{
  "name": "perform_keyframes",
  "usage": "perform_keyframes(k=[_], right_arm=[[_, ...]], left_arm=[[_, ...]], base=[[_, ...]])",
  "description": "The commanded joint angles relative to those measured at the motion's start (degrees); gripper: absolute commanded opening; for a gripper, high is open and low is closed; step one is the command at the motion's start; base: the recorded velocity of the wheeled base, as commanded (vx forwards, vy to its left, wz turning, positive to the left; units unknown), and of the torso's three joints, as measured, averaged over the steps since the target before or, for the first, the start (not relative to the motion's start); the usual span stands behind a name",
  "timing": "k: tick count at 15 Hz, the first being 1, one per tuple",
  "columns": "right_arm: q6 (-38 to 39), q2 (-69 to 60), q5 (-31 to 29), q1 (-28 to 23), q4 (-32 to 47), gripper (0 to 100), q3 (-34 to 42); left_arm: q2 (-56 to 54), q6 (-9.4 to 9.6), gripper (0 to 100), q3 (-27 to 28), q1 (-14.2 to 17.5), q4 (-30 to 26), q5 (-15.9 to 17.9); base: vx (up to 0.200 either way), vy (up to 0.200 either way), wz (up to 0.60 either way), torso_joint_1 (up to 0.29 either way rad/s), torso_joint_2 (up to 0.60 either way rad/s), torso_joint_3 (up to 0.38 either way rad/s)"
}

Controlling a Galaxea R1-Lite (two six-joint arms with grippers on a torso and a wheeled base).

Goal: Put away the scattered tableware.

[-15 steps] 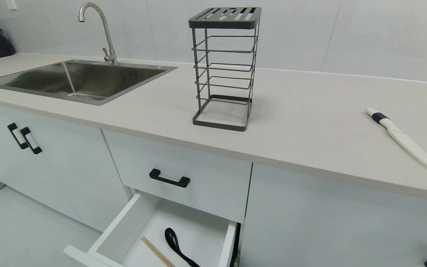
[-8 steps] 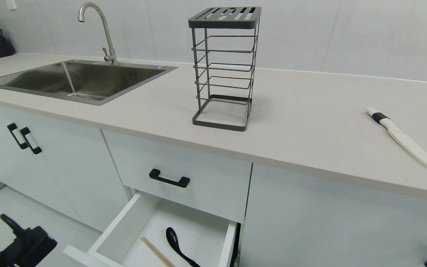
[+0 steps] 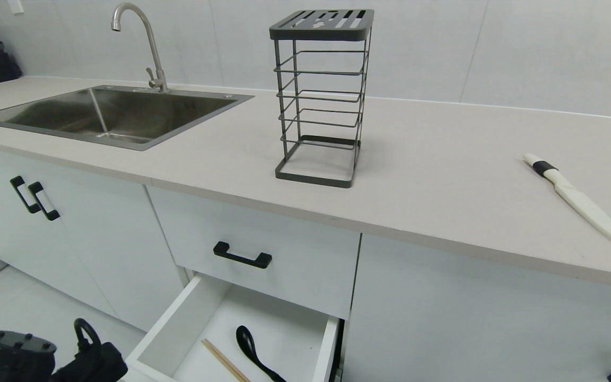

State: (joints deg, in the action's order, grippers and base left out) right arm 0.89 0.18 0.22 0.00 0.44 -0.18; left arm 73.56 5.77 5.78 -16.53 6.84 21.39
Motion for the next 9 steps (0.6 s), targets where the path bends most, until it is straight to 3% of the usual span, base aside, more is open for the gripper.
perform_keyframes(k=[1,5,7,9], right_arm=[[-0.01,0.08,0.04,0.0,0.0,100,0.01],[-0.1,0.08,0.04,0.0,0.0,100,0.01],[-0.01,0.08,0.04,0.0,0.0,100,0.01],[-0.01,0.08,0.04,0.0,0.0,100,0.01]], left_arm=[[5.72,0.12,100,-0.33,-0.43,2.21,-0.12],[9.32,0.21,100,0.02,-0.43,3.88,-0.56],[13.89,0.3,100,-0.15,-0.43,8.19,-0.92],[15.56,0.21,100,-0.24,-0.43,10.39,-3.38]], base=[[0.0,0.0,0.0,0.0,0.0,0.0],[0.0,0.0,0.0,0.0,0.0,0.0],[0.0,0.0,0.0,0.0,0.0,0.0],[0.0,0.0,0.0,0.0,0.0,0.0]])
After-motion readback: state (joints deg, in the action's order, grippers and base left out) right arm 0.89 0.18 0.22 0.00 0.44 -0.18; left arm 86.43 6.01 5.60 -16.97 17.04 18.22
